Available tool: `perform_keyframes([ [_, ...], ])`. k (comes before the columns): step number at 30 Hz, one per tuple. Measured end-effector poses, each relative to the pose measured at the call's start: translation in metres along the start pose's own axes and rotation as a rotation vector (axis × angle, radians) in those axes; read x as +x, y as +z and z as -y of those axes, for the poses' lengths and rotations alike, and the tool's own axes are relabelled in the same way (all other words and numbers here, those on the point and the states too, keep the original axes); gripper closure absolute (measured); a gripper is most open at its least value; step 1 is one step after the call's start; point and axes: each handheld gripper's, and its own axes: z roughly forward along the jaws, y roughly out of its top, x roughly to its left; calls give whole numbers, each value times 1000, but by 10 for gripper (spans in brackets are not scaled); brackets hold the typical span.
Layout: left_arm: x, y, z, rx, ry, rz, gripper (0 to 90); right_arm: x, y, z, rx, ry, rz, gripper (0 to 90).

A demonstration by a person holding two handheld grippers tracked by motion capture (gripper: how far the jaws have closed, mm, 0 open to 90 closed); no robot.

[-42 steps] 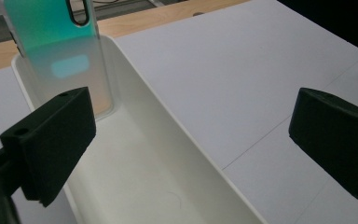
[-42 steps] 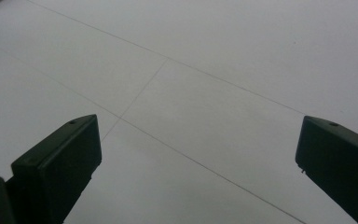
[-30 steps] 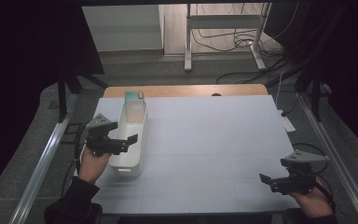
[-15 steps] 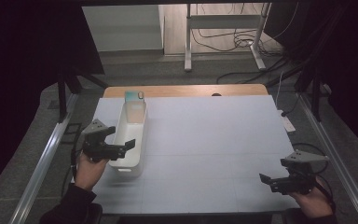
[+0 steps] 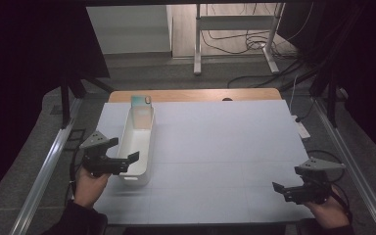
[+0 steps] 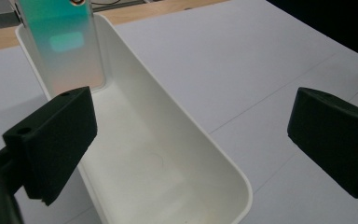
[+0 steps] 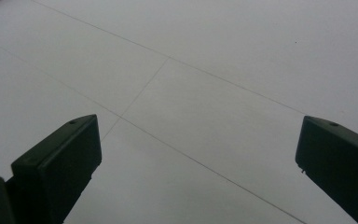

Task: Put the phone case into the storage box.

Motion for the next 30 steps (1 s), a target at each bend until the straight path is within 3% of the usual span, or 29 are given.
perform_keyframes([
  [30,-1,-21,23,-4,-23,-34,21,0,0,0,0,4,-1,0],
])
